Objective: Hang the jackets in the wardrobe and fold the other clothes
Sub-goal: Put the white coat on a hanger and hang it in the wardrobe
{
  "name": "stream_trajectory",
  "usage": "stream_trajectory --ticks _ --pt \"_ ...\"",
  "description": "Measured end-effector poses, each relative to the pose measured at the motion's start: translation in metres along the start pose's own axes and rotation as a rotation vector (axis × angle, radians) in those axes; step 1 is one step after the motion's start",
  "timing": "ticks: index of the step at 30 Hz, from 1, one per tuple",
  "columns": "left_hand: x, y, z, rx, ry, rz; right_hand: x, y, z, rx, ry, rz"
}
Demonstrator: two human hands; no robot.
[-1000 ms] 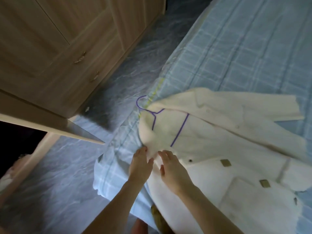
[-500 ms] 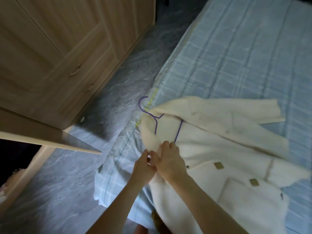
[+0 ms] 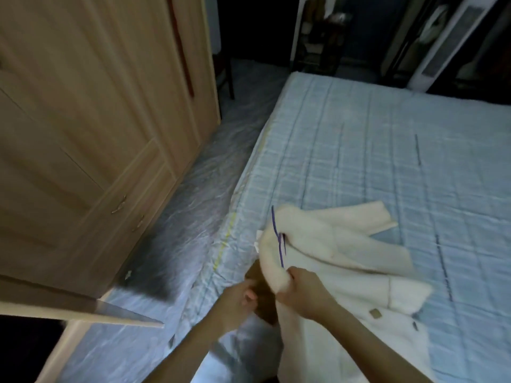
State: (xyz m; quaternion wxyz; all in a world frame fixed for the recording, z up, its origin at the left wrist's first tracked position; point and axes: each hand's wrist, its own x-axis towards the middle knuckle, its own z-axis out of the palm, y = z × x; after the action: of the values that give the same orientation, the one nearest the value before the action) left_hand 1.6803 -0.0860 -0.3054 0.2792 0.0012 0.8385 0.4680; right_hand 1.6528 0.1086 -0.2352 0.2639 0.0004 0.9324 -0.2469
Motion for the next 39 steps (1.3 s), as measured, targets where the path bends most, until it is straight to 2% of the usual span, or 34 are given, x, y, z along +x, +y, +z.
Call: stream_trajectory --ticks 2,6,9,12,16,20,24,30,35,39 --pt "0.019 0.026 -0.025 0.141 0.104 0.042 -0.016 0.002 -0.025 -0.022 0.011 -0.044" --pt "0.062 0.091 -0.053 0.365 0.185 0.302 -0.051 0.007 -0.078 -0.015 0.047 -0.085" --pt "0.085 0.142 -0.058 0.494 0.145 0.525 -0.076 0.012 -0.12 -0.027 0.038 -0.114" --pt "0.092 0.203 -0.054 0.447 0.032 0.748 -0.109 0.02 -0.165 -0.038 0.082 -0.127" --pt "0.088 0.273 -0.066 0.527 0.037 0.854 -0.148 0.035 -0.223 -0.13 0.241 -0.093" --pt "0.071 0.334 -0.081 0.631 0.06 0.942 -0.173 0.044 -0.271 -0.291 0.476 -0.106" --pt "0.045 0.387 -0.099 0.645 0.182 1.052 -0.184 0.042 -0.305 -0.272 0.666 -0.11" --pt "-0.007 0.434 -0.143 0.704 0.532 1.124 -0.18 0.017 -0.344 -0.395 0.896 -0.196" --pt "-0.062 0.452 -0.2 1.188 0.789 1.353 -0.167 -0.027 -0.365 -0.563 1.057 -0.288" --pt "-0.102 0.445 -0.246 1.412 0.897 1.207 -0.149 -0.072 -0.375 -0.637 1.134 -0.417"
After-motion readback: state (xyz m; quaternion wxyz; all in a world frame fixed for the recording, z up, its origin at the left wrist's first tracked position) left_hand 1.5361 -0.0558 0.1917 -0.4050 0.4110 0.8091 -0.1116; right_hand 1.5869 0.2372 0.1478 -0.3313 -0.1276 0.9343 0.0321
